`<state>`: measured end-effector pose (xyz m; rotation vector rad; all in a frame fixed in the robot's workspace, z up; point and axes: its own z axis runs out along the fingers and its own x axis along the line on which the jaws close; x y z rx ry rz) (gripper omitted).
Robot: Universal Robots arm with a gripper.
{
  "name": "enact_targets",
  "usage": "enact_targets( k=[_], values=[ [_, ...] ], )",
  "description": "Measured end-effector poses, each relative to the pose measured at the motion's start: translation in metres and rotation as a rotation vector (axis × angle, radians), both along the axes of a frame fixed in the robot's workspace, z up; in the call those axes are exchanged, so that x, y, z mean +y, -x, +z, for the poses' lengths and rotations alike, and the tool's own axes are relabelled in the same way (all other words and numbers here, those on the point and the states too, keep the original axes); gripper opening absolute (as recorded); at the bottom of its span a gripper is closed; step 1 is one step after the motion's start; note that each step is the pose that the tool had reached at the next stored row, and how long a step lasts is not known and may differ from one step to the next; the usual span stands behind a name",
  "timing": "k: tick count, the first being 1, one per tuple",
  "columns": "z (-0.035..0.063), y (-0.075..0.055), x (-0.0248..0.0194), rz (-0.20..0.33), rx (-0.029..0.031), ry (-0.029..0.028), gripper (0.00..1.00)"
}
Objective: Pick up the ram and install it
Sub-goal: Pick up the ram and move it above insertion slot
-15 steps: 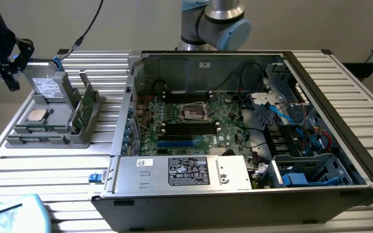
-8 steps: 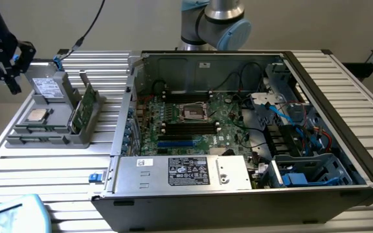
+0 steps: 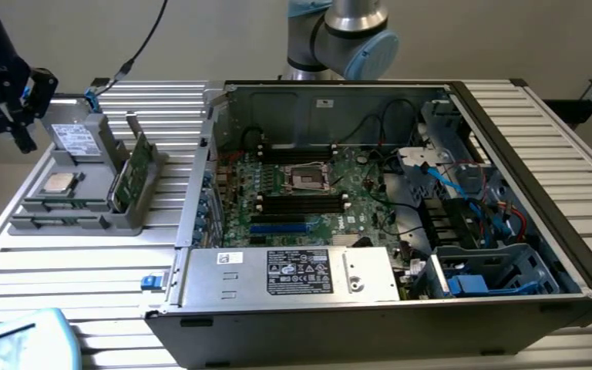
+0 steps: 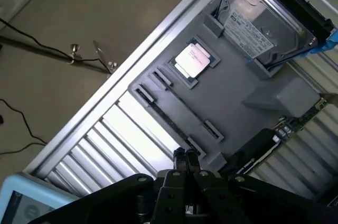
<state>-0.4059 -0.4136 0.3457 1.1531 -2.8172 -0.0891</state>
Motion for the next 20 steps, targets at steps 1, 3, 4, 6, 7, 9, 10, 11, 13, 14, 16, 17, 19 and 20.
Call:
enact_targets(
  k=[1,3,4,6,7,9,10,11,13,14,16,17,19,20],
  values=[
    [-0.0004,0.0,0.0,0.018,0.0,-0.0032,0.11],
    [-0.0013,0.0,0.0,0.055,-0.0001,-0.0098,0.11],
    [-0.0017,0.0,0.0,0.074,-0.0002,-0.0129,0.11],
    [-0.0024,-0.0001,-0.0001,0.11,-0.0002,-0.0185,0.11],
    [-0.0027,0.0,-0.0001,0.128,-0.0002,-0.0216,0.11],
    [-0.0035,0.0,-0.0001,0.164,-0.0003,-0.0283,0.11],
    [-0.004,0.0,-0.0001,0.183,-0.0004,-0.0318,0.11],
    [-0.0044,0.0,-0.0001,0.201,-0.0004,-0.0351,0.11],
    [-0.0053,-0.0001,0.0,0.238,-0.0005,-0.0415,0.11],
    [-0.0057,-0.0001,0.0,0.256,-0.0005,-0.044,0.11],
    [-0.0066,-0.0001,-0.0001,0.292,0.0,-0.0479,0.11],
    [-0.0071,-0.0001,-0.0001,0.31,0.0002,-0.0495,0.11],
    [-0.0081,-0.0001,-0.0002,0.346,0.0006,-0.0514,0.11],
    [-0.0088,0.0,-0.0001,0.36,0.0002,-0.052,0.11]
  ],
)
